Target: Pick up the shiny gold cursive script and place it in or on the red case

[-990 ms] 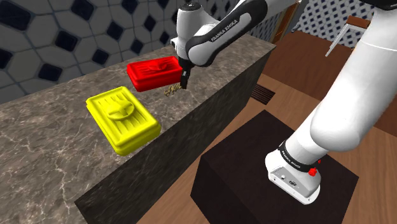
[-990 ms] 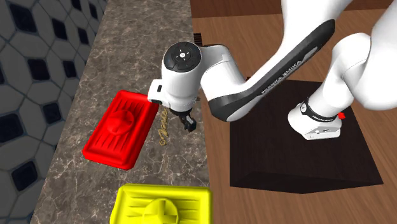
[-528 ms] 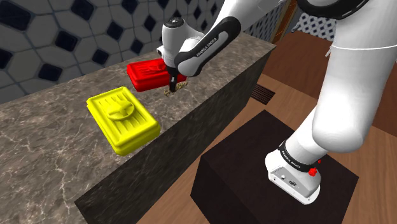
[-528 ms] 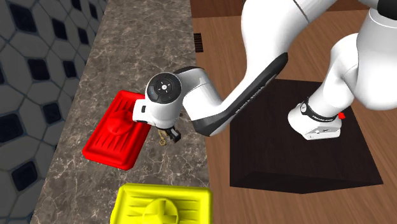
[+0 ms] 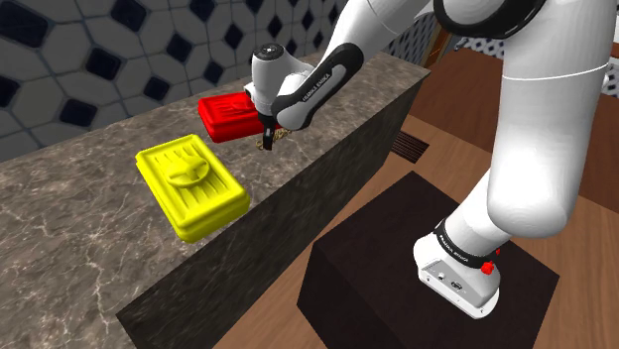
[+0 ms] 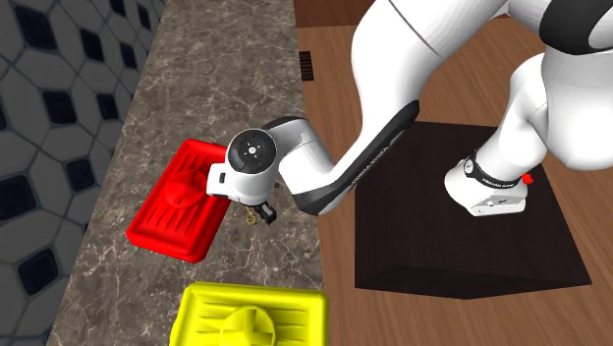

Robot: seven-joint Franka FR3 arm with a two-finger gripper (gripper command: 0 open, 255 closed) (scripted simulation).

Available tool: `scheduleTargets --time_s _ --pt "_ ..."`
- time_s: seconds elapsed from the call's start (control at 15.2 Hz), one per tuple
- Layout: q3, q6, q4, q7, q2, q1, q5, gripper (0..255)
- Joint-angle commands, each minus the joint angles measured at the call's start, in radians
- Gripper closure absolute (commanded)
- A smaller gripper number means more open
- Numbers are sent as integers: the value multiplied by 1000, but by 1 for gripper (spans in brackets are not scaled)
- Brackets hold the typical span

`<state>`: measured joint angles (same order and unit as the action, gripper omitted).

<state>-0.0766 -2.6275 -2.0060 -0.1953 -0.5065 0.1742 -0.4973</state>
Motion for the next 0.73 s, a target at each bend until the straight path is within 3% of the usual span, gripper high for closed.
scheduleTargets --time_s 0.0,0.33,0.4,0.66 --pt "2 -5 1 1 -5 0 -2 0" --pt "2 -5 1 1 -5 0 -2 0" --pt "2 -5 1 1 -5 0 -2 255" --pt "2 -4 1 1 -5 0 -2 255"
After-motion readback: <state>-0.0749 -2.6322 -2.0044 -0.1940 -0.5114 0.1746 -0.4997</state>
